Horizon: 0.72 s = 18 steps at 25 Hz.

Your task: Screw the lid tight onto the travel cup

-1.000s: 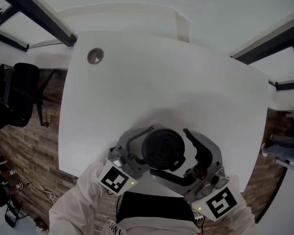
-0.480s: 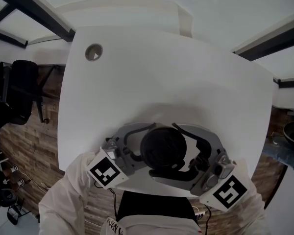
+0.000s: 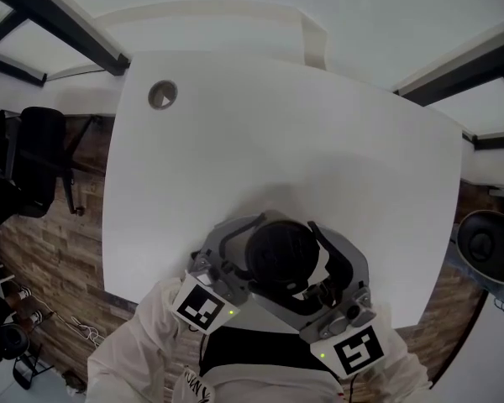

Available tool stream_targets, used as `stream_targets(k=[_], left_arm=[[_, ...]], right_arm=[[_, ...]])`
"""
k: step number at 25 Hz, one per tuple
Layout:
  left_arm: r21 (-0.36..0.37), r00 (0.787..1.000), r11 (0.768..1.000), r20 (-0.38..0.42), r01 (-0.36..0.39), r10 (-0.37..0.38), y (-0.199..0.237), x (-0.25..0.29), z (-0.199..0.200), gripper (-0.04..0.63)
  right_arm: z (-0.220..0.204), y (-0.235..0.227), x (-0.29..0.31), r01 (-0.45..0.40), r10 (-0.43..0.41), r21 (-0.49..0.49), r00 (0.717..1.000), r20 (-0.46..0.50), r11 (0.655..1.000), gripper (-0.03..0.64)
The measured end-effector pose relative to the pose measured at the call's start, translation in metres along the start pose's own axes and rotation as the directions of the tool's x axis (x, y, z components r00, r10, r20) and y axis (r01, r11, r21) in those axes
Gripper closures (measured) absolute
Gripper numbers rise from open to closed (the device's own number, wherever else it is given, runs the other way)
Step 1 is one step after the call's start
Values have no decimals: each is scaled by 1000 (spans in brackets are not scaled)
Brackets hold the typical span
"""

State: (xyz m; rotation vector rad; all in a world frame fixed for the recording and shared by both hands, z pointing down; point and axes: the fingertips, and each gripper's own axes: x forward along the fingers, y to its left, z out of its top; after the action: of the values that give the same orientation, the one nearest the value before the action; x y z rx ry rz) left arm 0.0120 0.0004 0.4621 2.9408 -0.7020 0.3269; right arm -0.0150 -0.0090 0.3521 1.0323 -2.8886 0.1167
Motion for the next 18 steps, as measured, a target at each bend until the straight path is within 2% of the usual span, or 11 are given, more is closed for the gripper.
stream_targets(k=[2,4,6,8,10,11,13,16,18], left_arm=[[4,999,999,1,-51,51,-1,1,0,247],[3,995,995,7,-99,99,0,1,1,247],[1,991,991,12,-136,136,0,1,3,247],[2,986,986,18,-166,165,0,2,5,247],[1,983,983,18,-185,185,0,3,5,247],[0,982,982,19,-190,190,0,3,5,247],[-6,982,982,22,-188,188,-1,3,5,247],[1,987,987,28,-161,161,0,5,6,246],[11,991,992,28,-128,127,1,5,7,245]], right_arm=[[-1,-2,-3,102,-102,9,995,4,995,198],[0,-4,-4,208,-208,23,978,1,978,198],[0,-6,-5,318,-319,40,948,-4,947,198],[0,-8,-7,423,-423,53,906,-14,905,198],[0,-9,-8,494,-493,60,870,-28,868,198],[-1,-9,-8,508,-507,60,861,-33,859,198],[-3,-9,-8,500,-498,63,866,-38,864,198],[-4,-13,-8,449,-447,98,893,-47,888,198],[0,-11,-8,389,-388,113,921,-37,914,198]])
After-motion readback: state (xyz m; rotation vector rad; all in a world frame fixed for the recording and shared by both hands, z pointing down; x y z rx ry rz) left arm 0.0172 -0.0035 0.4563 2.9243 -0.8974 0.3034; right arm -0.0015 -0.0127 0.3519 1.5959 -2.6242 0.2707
